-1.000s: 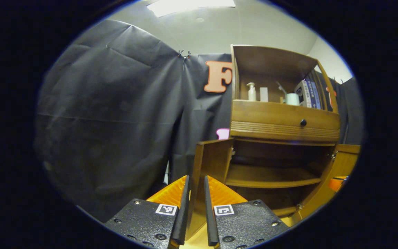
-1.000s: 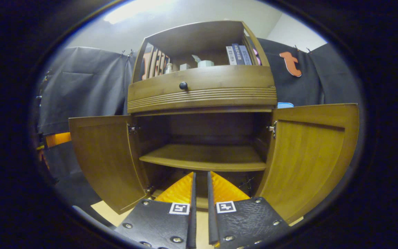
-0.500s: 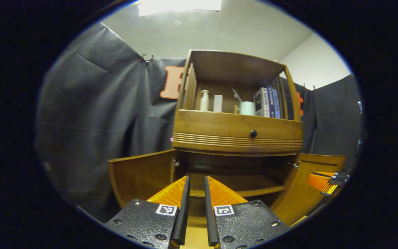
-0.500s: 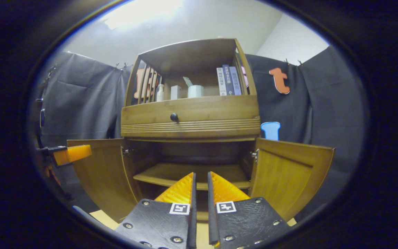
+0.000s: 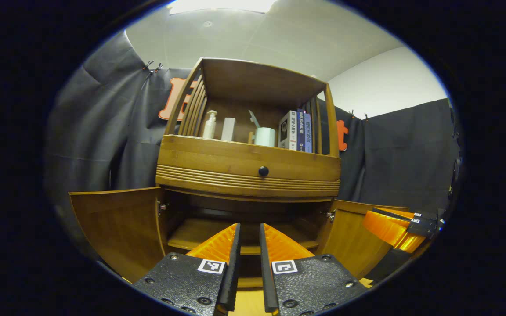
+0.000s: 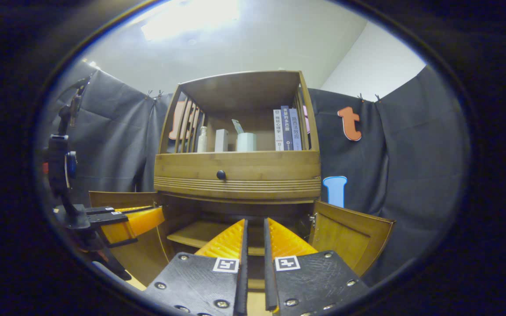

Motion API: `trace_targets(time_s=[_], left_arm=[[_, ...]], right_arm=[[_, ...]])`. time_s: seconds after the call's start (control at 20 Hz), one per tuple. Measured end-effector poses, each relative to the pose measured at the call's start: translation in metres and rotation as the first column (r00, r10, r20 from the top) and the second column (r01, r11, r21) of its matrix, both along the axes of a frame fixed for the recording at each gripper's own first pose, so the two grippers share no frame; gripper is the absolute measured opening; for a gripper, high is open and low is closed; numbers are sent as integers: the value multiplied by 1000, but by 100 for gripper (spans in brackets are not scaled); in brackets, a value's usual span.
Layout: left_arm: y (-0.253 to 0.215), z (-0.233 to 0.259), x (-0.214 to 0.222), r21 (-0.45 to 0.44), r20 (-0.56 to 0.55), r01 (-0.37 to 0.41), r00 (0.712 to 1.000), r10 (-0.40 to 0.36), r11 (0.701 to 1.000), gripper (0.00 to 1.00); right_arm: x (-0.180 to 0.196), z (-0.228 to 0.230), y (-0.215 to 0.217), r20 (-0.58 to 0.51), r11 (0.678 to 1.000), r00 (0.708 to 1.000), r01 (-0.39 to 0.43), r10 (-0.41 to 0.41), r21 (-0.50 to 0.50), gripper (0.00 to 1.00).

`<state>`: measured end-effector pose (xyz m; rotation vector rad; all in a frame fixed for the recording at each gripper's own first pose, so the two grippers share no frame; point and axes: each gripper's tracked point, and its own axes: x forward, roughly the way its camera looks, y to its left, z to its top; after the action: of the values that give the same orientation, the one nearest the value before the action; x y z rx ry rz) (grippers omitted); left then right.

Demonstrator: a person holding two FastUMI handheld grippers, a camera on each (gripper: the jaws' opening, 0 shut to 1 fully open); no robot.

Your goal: Open the right door of the double-door shoe cabinet with the right hand, and open the left door with the left hand.

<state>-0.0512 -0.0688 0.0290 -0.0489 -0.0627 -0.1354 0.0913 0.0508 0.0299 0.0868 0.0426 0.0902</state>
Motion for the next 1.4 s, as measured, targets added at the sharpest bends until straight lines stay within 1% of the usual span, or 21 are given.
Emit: trace_targets(time_s=[0.05, 0.15, 0.2, 0.25, 0.35, 0.4, 0.45, 0.65, 0.7, 0.75, 0.8, 1.25, 1.3, 1.35, 1.4], left_arm=[[-4, 0, -1, -1, 1, 7, 1000, -7, 1000, 17], [-7, -1, -2, 7, 0, 11, 1000, -11, 1000, 17], [-7, -1, -1, 13, 0, 7, 1000, -7, 1000, 25], [-4, 0, -3, 17, 1, -2, 1000, 2, 1000, 25], [-4, -1, -1, 14, 3, -6, 1000, 6, 1000, 42], [-3, -1, -1, 13, 3, -13, 1000, 13, 1000, 51], [-1, -1, -1, 14, 4, -19, 1000, 19, 1000, 59], [5, -1, 0, 16, 17, -41, 999, 41, 999, 94], [4, 0, 1, 13, 20, -41, 999, 41, 999, 98], [4, 2, -1, 10, 21, -41, 999, 40, 999, 96], [4, 3, -1, 11, 20, -40, 999, 40, 999, 92], [13, -2, 5, 19, 6, -48, 999, 48, 999, 92], [13, -3, 6, 22, 2, -49, 999, 49, 999, 95], [15, -4, 6, 26, -1, -50, 999, 51, 998, 92], [17, -5, 8, 29, -5, -52, 999, 52, 998, 92]], right_arm=[[0, 0, 1, 2, 1000, 1000, 0, 0, 2, 16], [0, -2, 3, -1, 1000, 1000, 1, -1, 9, 16], [1, -2, 4, -3, 1000, 1000, -1, 1, 14, 16], [2, -3, 3, -4, 1000, 1000, -1, 1, 16, 16], [0, -4, 0, -3, 1000, 1000, 0, 1, 20, 17], [2, -4, 1, -3, 1000, 1000, 2, -2, 22, 21], [0, -4, 1, 0, 1000, 1000, -3, 3, 27, 21], [4, -9, 11, -13, 999, 999, -29, 30, 39, 83], [9, -12, 13, -18, 999, 999, -34, 35, 41, 99], [9, -12, 14, -19, 998, 999, -34, 35, 43, 97], [7, -12, 13, -19, 998, 999, -33, 34, 44, 99], [14, -19, 13, -33, 999, 999, -13, 15, 38, 99], [14, -20, 13, -35, 999, 999, -12, 13, 37, 99], [14, -21, 13, -36, 999, 999, -9, 11, 39, 99], [15, -21, 13, -37, 999, 999, -5, 7, 41, 99]])
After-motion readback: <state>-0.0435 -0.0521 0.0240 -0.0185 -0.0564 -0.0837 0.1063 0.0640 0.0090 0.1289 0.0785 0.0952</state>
